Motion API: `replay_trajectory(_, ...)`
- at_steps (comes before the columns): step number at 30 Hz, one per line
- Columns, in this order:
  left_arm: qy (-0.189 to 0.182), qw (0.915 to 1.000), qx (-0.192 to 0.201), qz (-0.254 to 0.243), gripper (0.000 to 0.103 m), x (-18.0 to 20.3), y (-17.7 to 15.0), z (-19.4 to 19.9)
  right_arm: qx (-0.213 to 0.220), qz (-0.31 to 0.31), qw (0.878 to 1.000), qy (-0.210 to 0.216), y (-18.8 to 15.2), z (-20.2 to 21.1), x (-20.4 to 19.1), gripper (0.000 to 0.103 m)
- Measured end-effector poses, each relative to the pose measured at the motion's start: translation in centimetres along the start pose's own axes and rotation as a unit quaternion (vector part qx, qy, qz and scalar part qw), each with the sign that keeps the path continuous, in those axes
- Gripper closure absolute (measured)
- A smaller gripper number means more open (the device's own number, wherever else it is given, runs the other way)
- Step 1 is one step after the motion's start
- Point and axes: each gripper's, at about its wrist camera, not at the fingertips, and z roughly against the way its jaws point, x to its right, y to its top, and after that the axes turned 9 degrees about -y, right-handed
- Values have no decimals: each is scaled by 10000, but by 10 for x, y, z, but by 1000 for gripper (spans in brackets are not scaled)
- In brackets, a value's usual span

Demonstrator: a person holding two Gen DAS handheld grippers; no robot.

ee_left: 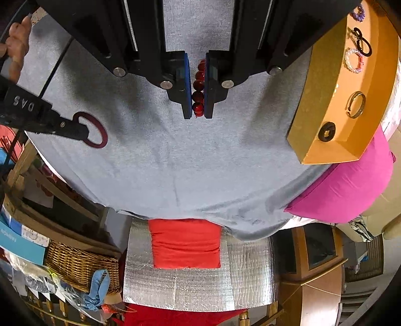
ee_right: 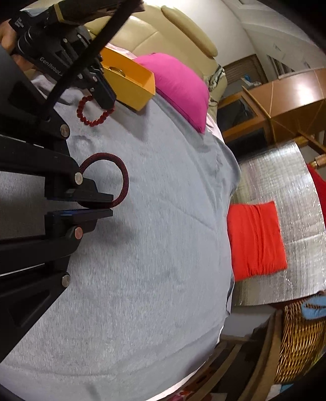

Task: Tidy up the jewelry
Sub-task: 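Carry the red bracelet with the left tool while the right tool carries the ring to the box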

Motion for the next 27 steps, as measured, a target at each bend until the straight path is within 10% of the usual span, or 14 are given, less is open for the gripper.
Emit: replay_trajectory(27,741,9948,600,372,93,-41,8,51,231,429,9965,686,10,-1,-72,98)
